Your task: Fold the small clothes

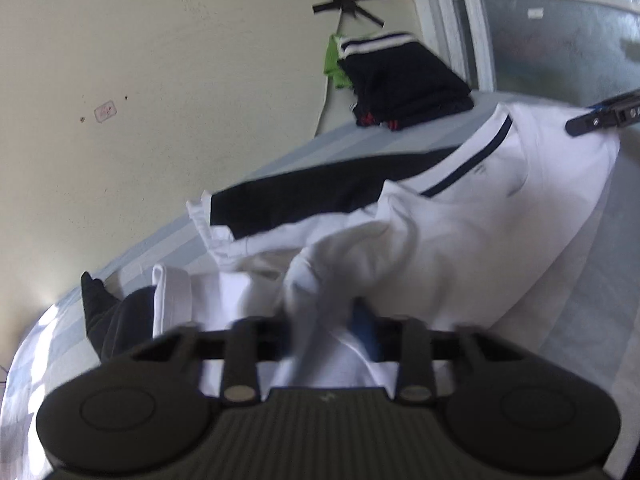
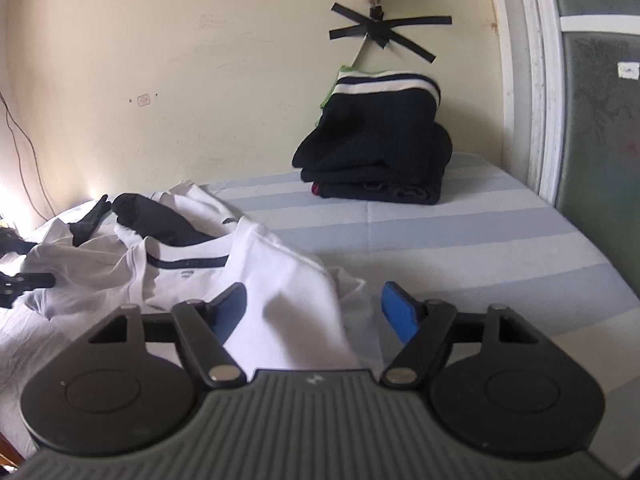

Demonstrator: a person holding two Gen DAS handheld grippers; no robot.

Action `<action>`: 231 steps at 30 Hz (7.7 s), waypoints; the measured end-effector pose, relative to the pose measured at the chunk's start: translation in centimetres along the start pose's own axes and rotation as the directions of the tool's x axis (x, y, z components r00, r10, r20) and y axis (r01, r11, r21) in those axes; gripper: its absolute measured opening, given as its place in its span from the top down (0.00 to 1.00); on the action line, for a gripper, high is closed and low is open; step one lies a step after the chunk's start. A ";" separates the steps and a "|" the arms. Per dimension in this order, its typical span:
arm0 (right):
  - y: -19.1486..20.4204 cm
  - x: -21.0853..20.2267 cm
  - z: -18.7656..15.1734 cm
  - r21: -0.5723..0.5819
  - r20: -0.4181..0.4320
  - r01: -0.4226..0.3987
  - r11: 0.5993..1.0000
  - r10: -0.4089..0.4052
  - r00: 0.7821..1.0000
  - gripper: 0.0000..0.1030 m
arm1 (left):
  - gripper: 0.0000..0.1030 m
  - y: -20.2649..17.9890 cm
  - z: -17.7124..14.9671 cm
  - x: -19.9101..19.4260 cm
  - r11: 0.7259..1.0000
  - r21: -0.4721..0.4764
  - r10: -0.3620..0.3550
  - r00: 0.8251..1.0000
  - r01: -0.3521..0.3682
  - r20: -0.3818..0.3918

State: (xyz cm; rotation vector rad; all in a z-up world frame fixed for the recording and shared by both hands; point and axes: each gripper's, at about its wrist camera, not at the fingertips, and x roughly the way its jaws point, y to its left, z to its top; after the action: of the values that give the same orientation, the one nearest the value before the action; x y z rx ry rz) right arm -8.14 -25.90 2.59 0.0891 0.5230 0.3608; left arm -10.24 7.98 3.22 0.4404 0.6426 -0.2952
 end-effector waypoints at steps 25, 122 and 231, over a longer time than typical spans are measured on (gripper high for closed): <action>13.6 -22.5 27.9 -0.270 0.790 0.086 0.959 0.169 0.589 0.94 | 0.94 7.1 14.7 -38.6 0.808 -0.396 0.583 0.498 -0.436 0.642; 41.4 12.3 -1.5 -0.579 -0.550 -0.680 0.450 0.399 0.733 0.95 | 0.22 10.4 -19.0 -22.5 0.569 -0.797 0.477 0.871 -0.201 0.121; 9.5 19.5 13.8 0.033 -0.144 -0.049 0.998 0.053 0.988 0.28 | 0.49 14.4 -5.3 3.5 0.613 -0.790 0.135 0.982 0.023 0.133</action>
State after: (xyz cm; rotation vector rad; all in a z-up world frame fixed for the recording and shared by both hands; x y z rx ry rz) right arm 11.49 -9.92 7.00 0.1051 0.6708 0.4113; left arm -4.52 22.56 1.56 -0.4343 0.5153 0.0372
